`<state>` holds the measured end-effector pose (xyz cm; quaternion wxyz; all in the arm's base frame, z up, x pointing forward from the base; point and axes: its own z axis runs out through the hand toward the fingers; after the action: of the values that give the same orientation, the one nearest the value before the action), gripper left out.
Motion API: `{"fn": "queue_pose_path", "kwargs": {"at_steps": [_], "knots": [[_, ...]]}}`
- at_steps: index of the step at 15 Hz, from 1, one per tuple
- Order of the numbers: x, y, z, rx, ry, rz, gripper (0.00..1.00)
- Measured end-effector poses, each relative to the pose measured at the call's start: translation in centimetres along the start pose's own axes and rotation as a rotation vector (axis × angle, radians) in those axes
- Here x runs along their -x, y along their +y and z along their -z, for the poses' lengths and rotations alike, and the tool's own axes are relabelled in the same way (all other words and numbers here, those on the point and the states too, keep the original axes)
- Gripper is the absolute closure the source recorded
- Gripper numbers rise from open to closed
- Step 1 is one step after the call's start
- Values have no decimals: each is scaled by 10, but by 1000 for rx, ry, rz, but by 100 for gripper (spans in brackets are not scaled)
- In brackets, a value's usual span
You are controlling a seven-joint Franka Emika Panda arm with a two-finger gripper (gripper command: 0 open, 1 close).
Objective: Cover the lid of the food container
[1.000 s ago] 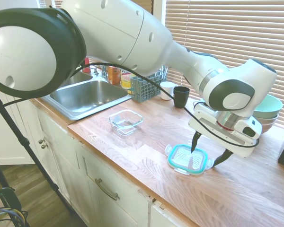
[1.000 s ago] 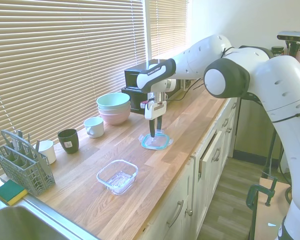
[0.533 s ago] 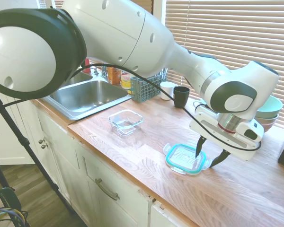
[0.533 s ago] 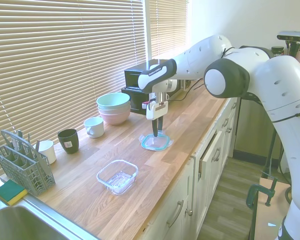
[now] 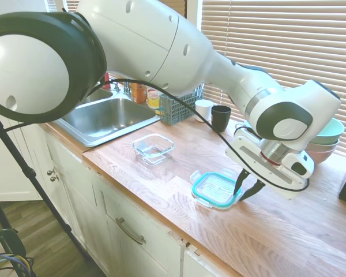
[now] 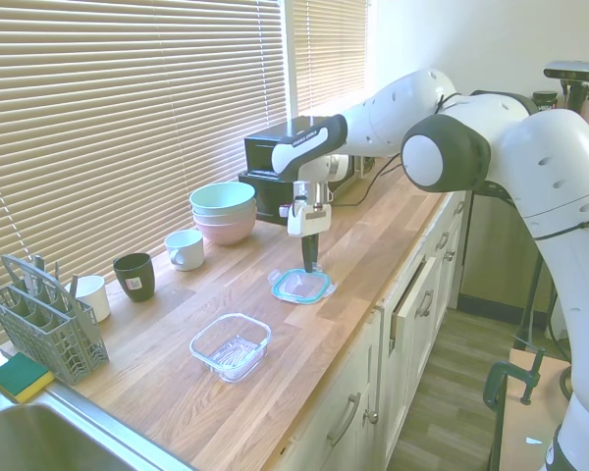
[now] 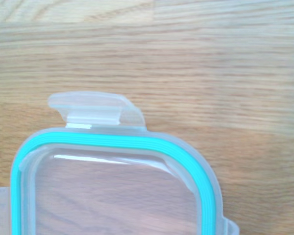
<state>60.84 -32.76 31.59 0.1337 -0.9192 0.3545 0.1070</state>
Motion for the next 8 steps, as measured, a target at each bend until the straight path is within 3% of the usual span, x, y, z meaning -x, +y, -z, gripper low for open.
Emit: {"fn": "queue_pose_path", "kwargs": {"at_steps": [5, 8], "knots": [[3, -6, 2, -5, -4, -6, 100], [20, -24, 27, -13, 28, -4, 100]]}}
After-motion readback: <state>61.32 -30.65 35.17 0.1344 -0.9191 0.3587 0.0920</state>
